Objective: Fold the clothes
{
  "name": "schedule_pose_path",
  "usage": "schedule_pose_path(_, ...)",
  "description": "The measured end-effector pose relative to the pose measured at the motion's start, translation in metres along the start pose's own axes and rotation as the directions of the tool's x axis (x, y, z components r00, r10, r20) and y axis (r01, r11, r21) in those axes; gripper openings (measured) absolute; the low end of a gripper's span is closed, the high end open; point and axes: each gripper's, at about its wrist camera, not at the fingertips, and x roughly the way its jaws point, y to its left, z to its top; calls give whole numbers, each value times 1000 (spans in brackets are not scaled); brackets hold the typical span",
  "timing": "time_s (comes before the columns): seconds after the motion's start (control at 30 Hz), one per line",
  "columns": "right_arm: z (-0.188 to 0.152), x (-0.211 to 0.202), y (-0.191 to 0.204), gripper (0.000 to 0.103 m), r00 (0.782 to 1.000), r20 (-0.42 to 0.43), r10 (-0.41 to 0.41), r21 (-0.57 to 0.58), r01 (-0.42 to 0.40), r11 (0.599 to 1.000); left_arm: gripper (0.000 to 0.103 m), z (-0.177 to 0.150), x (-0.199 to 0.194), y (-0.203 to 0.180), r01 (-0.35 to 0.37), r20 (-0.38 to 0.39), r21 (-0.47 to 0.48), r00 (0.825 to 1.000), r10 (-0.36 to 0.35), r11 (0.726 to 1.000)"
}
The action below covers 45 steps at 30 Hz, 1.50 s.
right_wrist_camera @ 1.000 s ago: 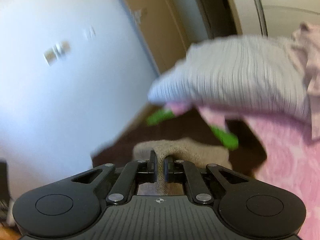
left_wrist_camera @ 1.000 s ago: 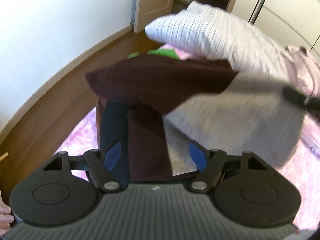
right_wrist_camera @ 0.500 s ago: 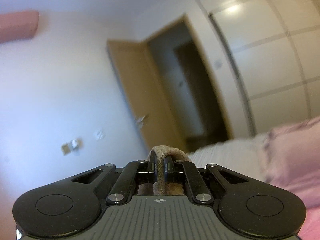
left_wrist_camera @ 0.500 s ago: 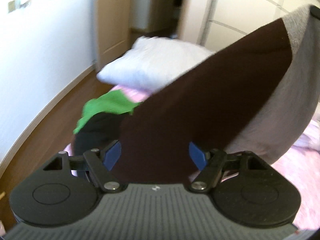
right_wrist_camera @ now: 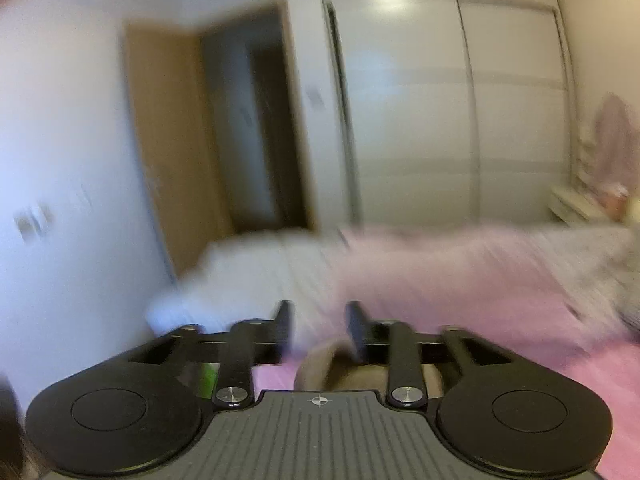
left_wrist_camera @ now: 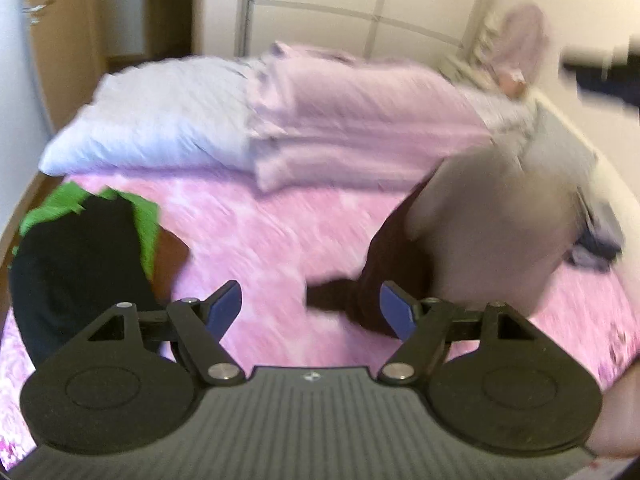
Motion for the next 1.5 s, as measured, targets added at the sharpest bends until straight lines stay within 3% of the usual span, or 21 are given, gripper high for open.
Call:
schedule_pose_path(0.07,-39,-6,-20,45,990,-125,-65,-2,65,998,73,-15,1,-32,9,-39,31,999,-8,999)
schedule_pose_path(0.13,-79,-17,-44,45,966,-245,-84,21,92,996,75,-35,-4,-59,10,-71,58,997,-6,998)
schedule_pose_path(0.37,-163,-77,-121,45,893,-443,-76,117,141,983,75,-75,9,-124,-19,-151,105,988,34,994)
schedule_pose_path(0.5,-173,-84,-166,45,870,-491,-54,125,131,983,75,-94,14,-151,-25,-187,108,981,45,994)
schedule_pose_path(0.77,-205,-102,-186,45,847,-530,-37,162,144,976,75,-116,18,-183,8,-264,178,964,40,984)
schedule_pose_path(0.93,-213,-112,-176,46,851,-523,-53,209,188,960,75,-114,21,-187,46,-270,259,962,26,965)
schedule_pose_path(1.13,-226,-111,-150,45,825,-558,-82,238,254,937,75,-114,22,-174,87,-287,313,958,7,946)
schedule_pose_path(1.5,-240,-100,-115,45,824,-556,-109,270,303,914,75,-117,27,-148,115,-303,350,953,-3,930)
